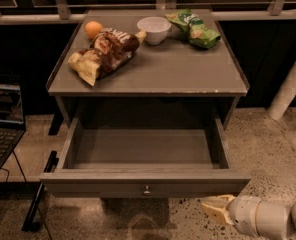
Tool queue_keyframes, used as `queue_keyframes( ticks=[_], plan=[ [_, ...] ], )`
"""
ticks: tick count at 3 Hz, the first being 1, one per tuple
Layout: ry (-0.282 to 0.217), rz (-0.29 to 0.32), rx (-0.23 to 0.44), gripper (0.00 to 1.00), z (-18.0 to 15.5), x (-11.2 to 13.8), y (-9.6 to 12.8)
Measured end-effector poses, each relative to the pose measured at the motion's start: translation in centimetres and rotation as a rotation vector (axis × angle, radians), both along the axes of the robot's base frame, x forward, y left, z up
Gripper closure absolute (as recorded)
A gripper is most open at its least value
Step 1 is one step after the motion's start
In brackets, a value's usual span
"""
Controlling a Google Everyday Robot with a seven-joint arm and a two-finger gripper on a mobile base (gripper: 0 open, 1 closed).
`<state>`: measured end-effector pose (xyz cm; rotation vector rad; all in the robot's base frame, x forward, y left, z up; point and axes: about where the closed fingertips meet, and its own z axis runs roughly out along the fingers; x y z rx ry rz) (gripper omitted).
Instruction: Close top drawer
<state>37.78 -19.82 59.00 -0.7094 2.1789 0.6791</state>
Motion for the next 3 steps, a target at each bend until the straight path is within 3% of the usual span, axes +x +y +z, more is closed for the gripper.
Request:
queue_keyframes(
  ticks=[1,2,3],
  plan=[
    [0.041,0.011,0.059,1.0,-5.5,2.7,1.1],
    [0.041,0.031,0.067,1.0,-6.6,4.1,1.6],
    [0.014,0.077,0.056,1.0,-6.8,7.8,3.0]
  ],
)
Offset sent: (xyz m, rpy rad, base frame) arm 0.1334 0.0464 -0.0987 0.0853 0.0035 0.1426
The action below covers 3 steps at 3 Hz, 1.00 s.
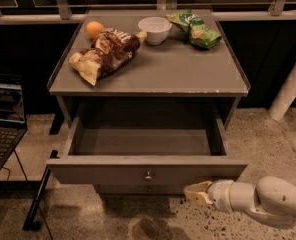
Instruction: Close top drawer
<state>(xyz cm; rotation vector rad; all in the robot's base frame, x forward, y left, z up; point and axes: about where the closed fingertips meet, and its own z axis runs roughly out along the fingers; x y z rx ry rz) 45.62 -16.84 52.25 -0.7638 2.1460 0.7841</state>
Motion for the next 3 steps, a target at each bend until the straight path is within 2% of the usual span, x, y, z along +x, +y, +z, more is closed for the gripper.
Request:
queue_keyframes(
  ticks=[1,2,3],
  plan=[
    [-0.001,0.001,0.0,1.0,0.0,-0.2,0.0],
    [-0.033,0.031,-0.018,1.0,0.9,3.8,1.2],
    [-0.037,0.034,-0.021,1.0,1.0,3.9,1.3]
  ],
)
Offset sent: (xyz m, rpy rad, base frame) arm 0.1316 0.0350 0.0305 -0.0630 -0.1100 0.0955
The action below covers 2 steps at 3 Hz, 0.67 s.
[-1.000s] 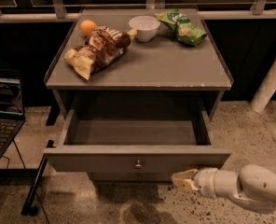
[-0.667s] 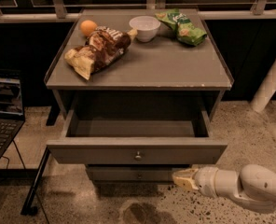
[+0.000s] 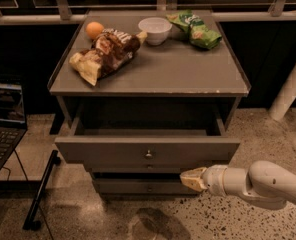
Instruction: Close top drawer
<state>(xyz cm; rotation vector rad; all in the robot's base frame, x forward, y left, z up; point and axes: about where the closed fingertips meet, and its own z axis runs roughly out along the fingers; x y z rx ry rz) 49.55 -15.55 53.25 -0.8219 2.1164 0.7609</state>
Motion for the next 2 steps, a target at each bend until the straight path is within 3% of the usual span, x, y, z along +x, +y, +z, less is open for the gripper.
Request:
queue_keyframes(
  ticks=[1,2],
  plan=[
    [-0.037,0.029,-0.052,1.0,1.78,3.81,0.94],
    [-0.051,0.037,-0.069,1.0,2.48,4.76,1.18]
  ],
)
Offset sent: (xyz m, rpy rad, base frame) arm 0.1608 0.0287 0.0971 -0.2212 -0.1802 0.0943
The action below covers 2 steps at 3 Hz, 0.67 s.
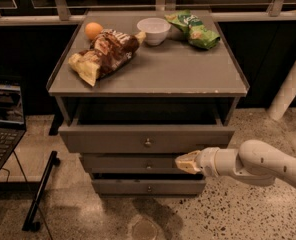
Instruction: Close top drawer
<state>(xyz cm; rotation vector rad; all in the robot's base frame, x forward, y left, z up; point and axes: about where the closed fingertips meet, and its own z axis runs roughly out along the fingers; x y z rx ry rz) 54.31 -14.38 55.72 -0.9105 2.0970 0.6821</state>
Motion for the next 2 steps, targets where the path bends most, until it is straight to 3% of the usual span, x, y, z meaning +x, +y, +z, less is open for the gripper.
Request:
queue_keyframes(
  ticks=[1,2],
  plan=[
    [-0.049,0.019,-0.048,1.0,2.7,3.9,0.8],
    [-0.067,0.022,-0.065,1.0,3.6,5.1,1.1]
  ],
)
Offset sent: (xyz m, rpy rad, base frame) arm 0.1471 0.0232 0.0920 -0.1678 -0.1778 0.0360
